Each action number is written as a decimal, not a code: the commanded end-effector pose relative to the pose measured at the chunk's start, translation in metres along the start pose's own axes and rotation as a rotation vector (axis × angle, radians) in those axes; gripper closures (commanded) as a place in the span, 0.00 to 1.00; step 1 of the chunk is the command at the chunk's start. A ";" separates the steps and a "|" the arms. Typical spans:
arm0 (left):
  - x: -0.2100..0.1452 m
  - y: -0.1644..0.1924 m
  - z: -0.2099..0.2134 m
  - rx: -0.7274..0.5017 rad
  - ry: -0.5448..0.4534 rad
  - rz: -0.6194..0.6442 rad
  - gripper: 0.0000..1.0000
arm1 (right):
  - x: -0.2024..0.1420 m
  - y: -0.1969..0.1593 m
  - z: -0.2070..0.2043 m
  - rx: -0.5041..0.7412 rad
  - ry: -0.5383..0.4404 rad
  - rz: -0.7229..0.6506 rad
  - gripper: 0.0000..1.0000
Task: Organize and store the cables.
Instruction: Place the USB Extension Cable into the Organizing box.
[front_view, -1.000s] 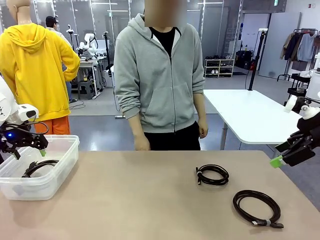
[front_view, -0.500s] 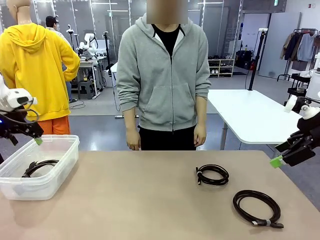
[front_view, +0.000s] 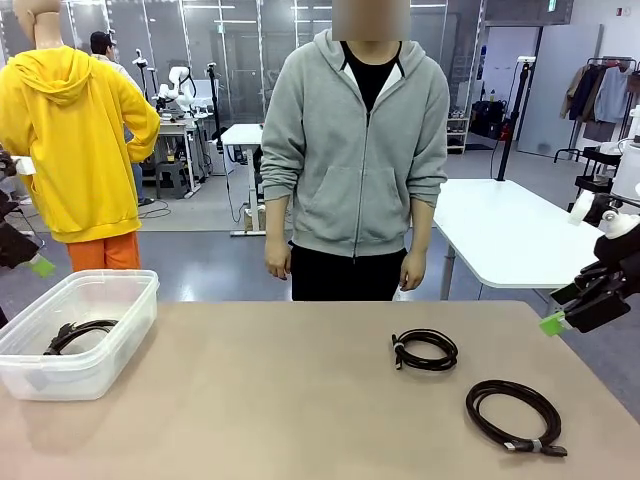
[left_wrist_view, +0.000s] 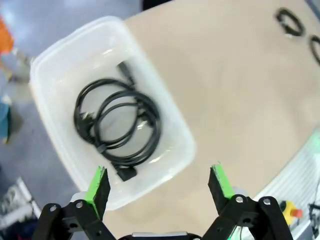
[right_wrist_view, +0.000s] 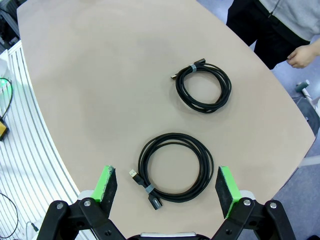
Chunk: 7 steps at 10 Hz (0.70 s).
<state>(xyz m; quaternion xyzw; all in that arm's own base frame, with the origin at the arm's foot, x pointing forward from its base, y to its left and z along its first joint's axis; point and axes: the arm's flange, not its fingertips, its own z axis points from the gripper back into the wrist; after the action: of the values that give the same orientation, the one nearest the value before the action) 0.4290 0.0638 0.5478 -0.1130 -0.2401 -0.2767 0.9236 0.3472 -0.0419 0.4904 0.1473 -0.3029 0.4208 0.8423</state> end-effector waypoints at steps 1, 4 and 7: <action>-0.018 -0.010 0.015 -0.094 -0.056 -0.082 0.00 | 0.002 -0.002 0.000 -0.001 -0.004 -0.011 0.00; -0.014 -0.017 0.020 -0.072 -0.057 -0.092 0.00 | 0.002 -0.002 0.000 -0.001 -0.004 -0.011 0.00; -0.014 -0.017 0.020 -0.072 -0.057 -0.092 0.00 | 0.002 0.003 -0.008 0.050 0.112 0.210 0.00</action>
<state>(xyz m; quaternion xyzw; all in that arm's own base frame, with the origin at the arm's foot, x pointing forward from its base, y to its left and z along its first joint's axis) 0.3977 0.0666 0.5567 -0.1475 -0.2558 -0.3367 0.8941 0.3458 -0.0377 0.4875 0.1376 -0.2876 0.4520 0.8331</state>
